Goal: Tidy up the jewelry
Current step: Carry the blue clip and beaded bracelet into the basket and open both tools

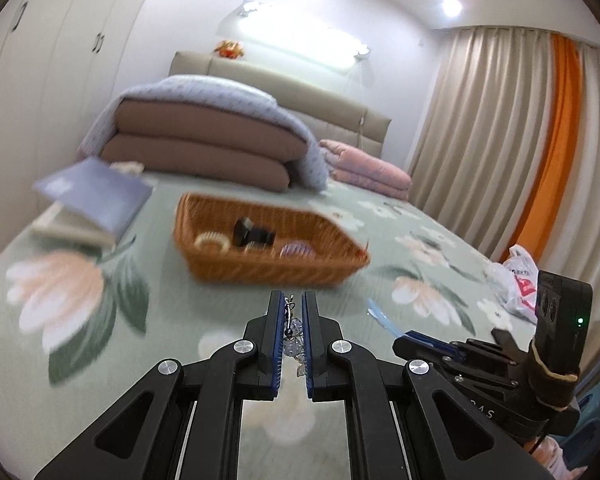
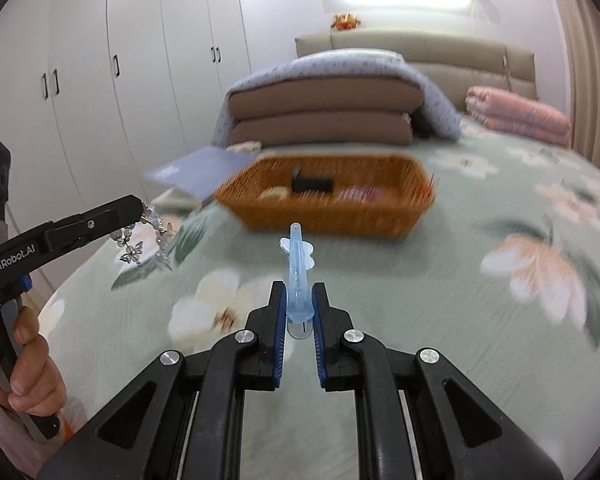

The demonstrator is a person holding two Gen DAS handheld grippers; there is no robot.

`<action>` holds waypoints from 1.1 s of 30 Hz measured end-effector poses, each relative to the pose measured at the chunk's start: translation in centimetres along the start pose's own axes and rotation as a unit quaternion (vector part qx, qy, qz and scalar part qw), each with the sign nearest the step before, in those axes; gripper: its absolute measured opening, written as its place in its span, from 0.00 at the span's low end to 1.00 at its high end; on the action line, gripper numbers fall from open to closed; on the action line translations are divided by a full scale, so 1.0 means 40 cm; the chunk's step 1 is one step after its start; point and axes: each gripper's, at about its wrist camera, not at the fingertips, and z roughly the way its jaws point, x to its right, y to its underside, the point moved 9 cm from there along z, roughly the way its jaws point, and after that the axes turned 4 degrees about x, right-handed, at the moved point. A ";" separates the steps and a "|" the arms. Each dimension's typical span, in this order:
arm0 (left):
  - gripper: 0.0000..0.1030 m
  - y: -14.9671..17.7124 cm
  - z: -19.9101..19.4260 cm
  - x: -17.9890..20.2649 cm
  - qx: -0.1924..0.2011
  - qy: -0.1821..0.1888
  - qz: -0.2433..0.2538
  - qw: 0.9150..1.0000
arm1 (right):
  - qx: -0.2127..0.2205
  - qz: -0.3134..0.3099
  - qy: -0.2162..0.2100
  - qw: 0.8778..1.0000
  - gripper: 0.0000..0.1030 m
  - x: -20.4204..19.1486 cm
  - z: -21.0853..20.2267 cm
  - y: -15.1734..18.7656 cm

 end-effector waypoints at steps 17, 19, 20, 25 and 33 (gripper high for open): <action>0.08 -0.215 0.467 -0.134 -0.013 -0.020 0.012 1.000 | 0.025 0.048 0.028 0.998 0.14 0.184 0.397 -0.256; 0.08 -0.181 0.501 -0.165 -0.026 -0.019 0.004 0.999 | 0.006 0.053 0.032 0.998 0.14 0.196 0.436 -0.222; 0.08 -0.170 0.508 -0.171 -0.031 -0.020 0.003 0.999 | -0.005 0.050 0.039 0.998 0.14 0.201 0.451 -0.202; 0.08 -0.125 0.549 -0.188 -0.063 -0.035 0.009 0.997 | -0.030 0.058 0.042 0.997 0.14 0.213 0.484 -0.168; 0.61 -0.136 0.479 -0.180 -0.024 -0.058 0.015 0.998 | 0.010 0.048 0.063 0.997 0.30 0.223 0.415 -0.181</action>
